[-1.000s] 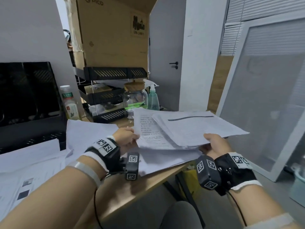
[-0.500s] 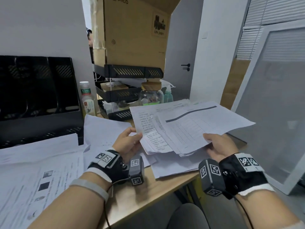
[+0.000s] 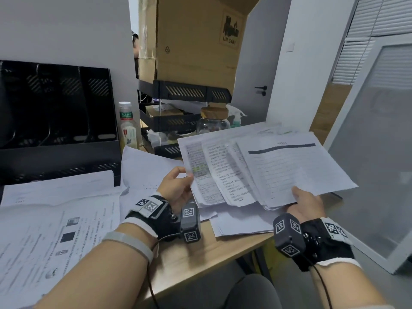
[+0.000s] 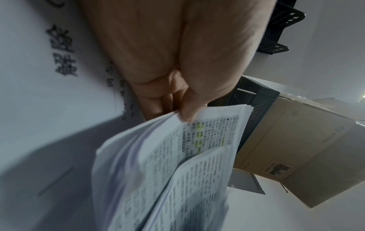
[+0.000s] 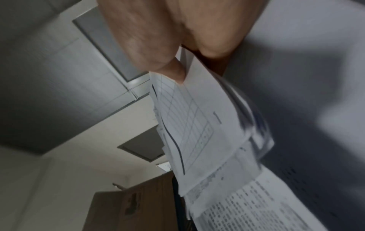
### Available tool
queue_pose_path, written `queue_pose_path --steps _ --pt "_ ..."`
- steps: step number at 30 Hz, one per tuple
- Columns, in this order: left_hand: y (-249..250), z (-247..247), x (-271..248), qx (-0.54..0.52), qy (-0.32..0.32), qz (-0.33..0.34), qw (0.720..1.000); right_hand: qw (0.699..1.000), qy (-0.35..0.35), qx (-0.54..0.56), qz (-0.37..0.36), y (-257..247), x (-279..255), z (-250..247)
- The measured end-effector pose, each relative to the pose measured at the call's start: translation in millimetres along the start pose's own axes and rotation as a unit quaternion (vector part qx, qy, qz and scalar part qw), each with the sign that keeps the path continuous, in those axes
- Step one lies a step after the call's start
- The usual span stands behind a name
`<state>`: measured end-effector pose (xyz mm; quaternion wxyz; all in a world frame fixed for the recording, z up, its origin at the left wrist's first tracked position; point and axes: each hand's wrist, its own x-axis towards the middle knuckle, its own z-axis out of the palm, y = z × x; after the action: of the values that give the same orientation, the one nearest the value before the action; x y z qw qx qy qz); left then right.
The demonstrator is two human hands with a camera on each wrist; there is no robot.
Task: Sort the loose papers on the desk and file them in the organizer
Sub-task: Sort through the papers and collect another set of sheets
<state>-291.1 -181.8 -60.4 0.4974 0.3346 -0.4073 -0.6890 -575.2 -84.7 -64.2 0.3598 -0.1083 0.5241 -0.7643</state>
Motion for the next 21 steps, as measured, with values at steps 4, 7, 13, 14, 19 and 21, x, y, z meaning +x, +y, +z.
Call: queue_pose_path --steps 4,7,13,14,19,21 --pt "-1.1 -0.3 0.7 0.008 -0.008 -0.01 1.0 1.0 0.012 0.004 0.025 1.2 6.4 -7.5" --pt "-0.1 1.4 0.3 0.014 -0.014 -0.017 1.0 0.999 -0.006 -0.036 0.013 -2.4 -6.0 -0.7" --pt "1.4 7.4 -2.4 0.059 -0.064 -0.068 0.994 0.982 -0.045 -0.181 0.015 2.3 -30.0 24.8" --pt "1.7 7.3 -2.3 0.064 -0.053 -0.073 0.994 0.98 -0.06 -0.189 0.027 0.7 -32.9 27.8" --pt "4.7 9.7 -5.1 0.02 -0.009 -0.089 0.996 0.974 -0.053 -0.218 0.042 -5.1 -28.1 28.3" --pt "6.5 11.1 -3.1 -0.017 -0.004 -0.116 0.993 0.973 -0.063 -0.212 0.06 -8.1 -30.0 29.5"
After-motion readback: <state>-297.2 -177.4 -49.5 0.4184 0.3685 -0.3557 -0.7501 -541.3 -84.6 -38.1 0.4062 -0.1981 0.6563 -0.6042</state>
